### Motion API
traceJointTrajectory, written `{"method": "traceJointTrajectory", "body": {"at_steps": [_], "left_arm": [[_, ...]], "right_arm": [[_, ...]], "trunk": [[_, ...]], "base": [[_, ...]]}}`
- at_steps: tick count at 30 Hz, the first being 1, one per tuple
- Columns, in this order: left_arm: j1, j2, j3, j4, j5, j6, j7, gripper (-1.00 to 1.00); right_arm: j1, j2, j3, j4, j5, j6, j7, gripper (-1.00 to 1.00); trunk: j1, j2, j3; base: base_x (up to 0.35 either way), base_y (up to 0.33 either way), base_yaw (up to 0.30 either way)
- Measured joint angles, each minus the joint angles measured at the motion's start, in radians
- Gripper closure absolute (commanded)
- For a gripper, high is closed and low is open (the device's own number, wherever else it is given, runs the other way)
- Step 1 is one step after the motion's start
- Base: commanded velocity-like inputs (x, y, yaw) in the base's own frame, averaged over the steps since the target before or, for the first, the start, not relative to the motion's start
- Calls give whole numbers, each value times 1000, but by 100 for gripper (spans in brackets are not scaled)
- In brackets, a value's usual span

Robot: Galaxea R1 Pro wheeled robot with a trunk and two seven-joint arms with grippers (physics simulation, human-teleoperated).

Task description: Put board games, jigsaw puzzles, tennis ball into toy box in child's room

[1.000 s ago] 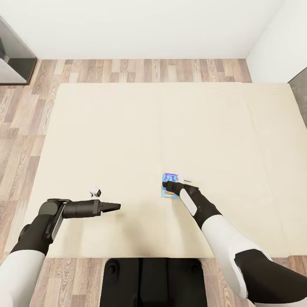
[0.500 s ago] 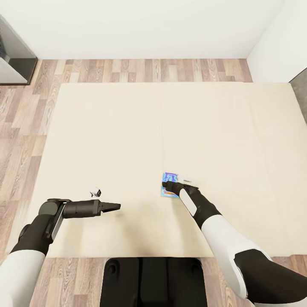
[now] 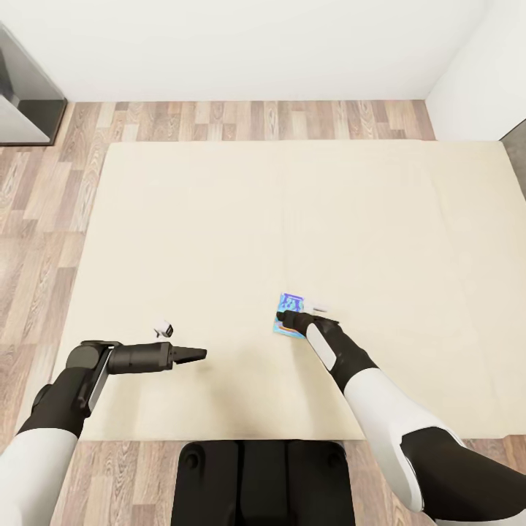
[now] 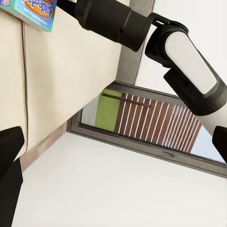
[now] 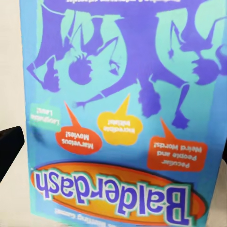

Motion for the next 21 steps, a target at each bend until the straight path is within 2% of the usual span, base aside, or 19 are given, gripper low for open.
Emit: {"method": "traceJointTrajectory", "body": {"at_steps": [7, 9, 12, 21], "left_arm": [[0, 0, 0, 0, 0, 0, 0, -100], [0, 0, 0, 0, 0, 0, 0, -100], [-5, -15, -2, -5, -6, -4, 2, -100], [-5, -11, -3, -5, -4, -4, 2, -100]], "right_arm": [[0, -1, 20, 0, 0, -16, 0, -100], [0, 0, 20, 0, -1, -25, 0, -100], [-5, 11, 11, 8, -3, -40, -3, -100], [-7, 4, 11, -8, -4, -40, -2, -100]], "trunk": [[0, 0, 0], [0, 0, 0], [0, 0, 0], [0, 0, 0]], "base": [[0, 7, 0], [0, 0, 0], [0, 0, 0], [0, 0, 0]]}}
